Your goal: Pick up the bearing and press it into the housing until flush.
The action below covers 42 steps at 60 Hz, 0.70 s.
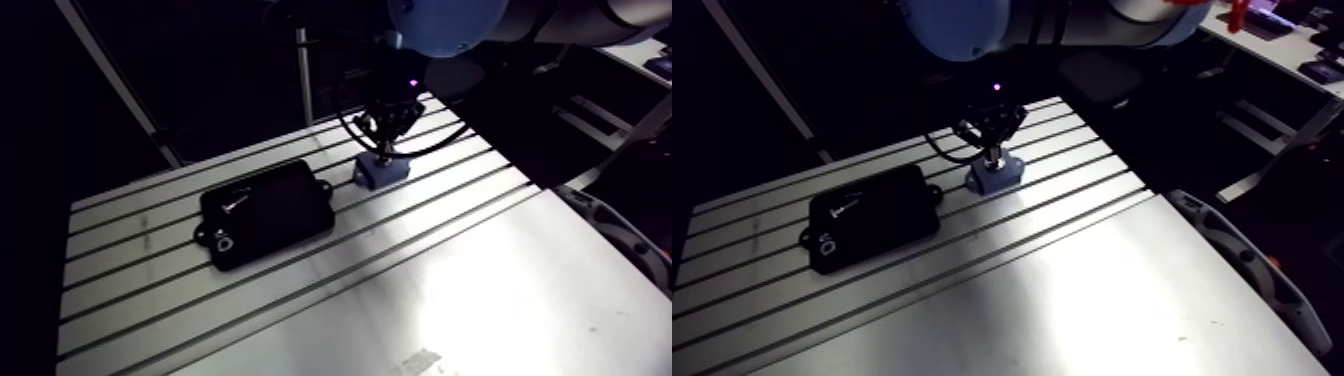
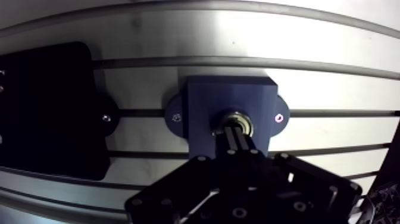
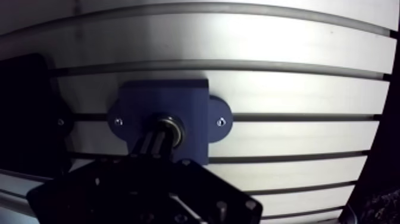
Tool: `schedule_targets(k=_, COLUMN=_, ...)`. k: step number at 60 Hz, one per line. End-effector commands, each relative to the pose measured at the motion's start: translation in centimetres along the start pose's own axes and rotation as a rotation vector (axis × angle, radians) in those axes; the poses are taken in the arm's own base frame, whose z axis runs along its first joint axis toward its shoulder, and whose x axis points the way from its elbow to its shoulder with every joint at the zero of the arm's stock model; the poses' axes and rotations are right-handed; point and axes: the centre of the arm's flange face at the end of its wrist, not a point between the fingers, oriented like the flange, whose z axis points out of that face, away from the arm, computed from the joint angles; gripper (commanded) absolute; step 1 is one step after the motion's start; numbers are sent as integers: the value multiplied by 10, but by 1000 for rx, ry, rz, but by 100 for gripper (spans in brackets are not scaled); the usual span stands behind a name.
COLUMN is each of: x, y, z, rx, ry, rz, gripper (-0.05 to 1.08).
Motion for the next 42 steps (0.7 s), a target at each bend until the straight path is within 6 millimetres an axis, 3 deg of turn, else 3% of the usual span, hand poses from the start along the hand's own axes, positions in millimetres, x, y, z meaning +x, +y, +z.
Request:
schedule_targets(k=1, x=0, y=2, z=2, rx=1, ry=-4, rz=1, gripper=107)
schedule_targets(k=42, x=1, y=1, z=5, rx=-4, ry=6, rz=-1, gripper=107)
